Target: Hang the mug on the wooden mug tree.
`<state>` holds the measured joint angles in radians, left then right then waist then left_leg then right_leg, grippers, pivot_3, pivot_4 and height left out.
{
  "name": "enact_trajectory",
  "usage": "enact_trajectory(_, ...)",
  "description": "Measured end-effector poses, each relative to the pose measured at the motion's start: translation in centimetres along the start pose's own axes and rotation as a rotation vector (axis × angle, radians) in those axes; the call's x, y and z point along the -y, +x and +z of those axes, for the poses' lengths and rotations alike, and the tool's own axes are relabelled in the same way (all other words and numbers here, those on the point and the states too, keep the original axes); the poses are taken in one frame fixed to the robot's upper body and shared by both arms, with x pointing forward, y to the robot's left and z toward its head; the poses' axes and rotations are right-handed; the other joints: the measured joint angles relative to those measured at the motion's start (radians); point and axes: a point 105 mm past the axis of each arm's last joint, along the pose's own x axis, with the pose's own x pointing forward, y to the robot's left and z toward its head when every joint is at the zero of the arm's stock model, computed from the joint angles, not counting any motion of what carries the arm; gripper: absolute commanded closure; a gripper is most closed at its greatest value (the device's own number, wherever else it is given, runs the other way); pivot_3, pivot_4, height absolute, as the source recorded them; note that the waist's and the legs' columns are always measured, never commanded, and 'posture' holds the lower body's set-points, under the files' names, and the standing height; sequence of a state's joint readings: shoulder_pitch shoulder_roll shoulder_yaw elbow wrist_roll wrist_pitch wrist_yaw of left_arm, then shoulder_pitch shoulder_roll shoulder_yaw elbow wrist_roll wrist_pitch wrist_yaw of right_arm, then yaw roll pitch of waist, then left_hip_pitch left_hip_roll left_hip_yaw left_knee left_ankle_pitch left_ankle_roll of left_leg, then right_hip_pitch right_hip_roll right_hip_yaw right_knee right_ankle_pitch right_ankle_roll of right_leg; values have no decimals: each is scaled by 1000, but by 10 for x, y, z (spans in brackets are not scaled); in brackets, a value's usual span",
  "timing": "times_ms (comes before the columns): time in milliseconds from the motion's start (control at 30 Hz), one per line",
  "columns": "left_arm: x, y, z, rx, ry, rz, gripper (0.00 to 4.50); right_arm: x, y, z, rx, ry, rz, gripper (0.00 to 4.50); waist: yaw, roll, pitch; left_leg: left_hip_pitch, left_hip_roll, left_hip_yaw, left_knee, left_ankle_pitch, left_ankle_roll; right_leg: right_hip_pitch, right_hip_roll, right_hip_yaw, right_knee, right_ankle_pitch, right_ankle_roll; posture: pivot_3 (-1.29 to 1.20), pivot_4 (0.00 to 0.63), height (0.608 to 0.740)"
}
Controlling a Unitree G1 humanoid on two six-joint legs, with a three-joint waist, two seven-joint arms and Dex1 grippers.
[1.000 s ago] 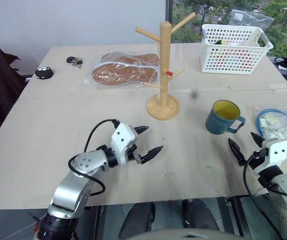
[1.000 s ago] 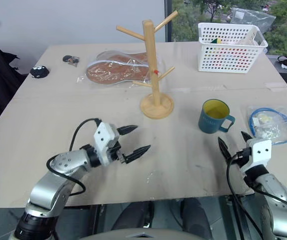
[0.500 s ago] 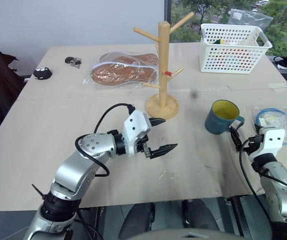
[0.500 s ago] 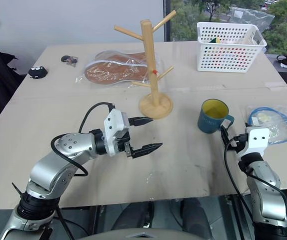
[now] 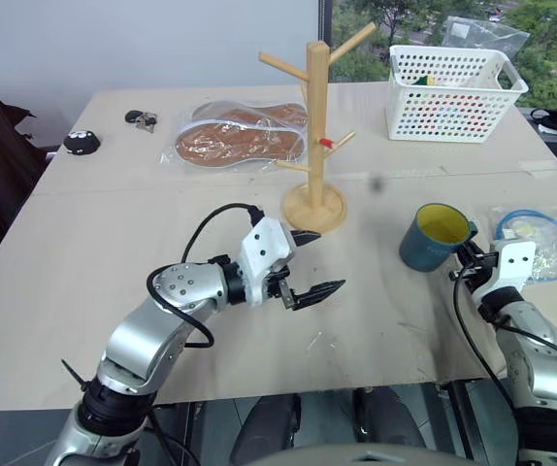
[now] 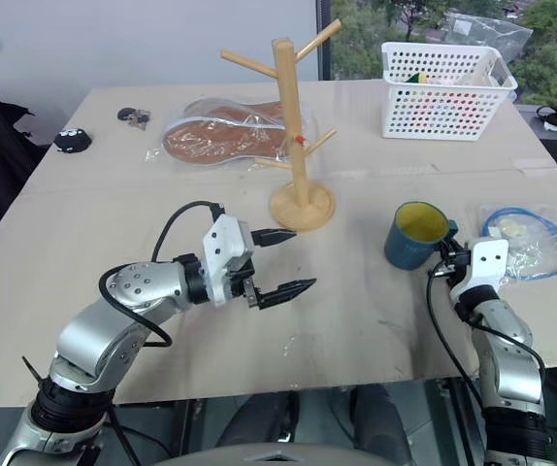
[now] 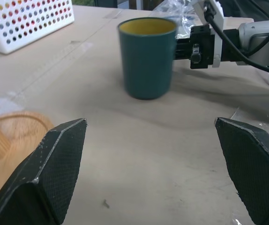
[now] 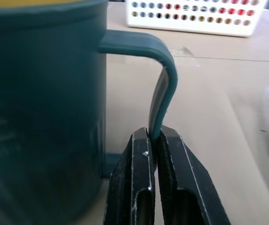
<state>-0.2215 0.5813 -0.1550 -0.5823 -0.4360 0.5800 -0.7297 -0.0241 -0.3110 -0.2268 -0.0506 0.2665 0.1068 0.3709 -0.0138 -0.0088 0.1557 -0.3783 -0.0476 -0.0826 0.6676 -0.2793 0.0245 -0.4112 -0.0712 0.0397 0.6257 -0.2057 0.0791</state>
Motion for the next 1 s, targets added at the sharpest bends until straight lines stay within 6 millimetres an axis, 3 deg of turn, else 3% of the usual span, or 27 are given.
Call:
enact_trajectory(233, 1, -8, -8, 65, -63, 75, 0, -9, 6, 8, -16, -86, 119, 4415, 0, 0, 0, 0, 0, 1, 0, 0, 0, 0, 0, 1, 0, 0, 0, 0, 150, 740)
enact_trajectory(433, -22, -27, -10, 198, -54, 277, 0, -47, 18, 65, 14, -231, 353, 4415, 2, 1, 1, 0, 0, 1, 0, 0, 0, 0, -1, 1, 0, 0, 0, 0, 150, 740)
enact_trajectory(667, -23, -35, -21, 326, -104, 417, 0, -75, 23, 115, -40, -359, 526, 4415, 8, 0, 1, -2, 0, -1, 1, -1, 2, -1, -2, -2, -2, 0, 0, 0, 150, 740)
enact_trajectory(867, -28, -42, 1, 506, -55, 490, 0, -97, 31, 156, -37, -476, 624, 4415, 7, 0, 1, -3, 0, -1, 1, -2, 4, -1, -2, -3, -2, 0, 0, 0, 150, 740)
enact_trajectory(1000, -31, -48, 12, 579, -21, 516, 0, -109, 35, 165, -58, -520, 676, 4415, 7, 0, 1, -3, 0, -2, 1, -2, 4, -1, -3, -4, -2, 0, 0, 0, 150, 740)
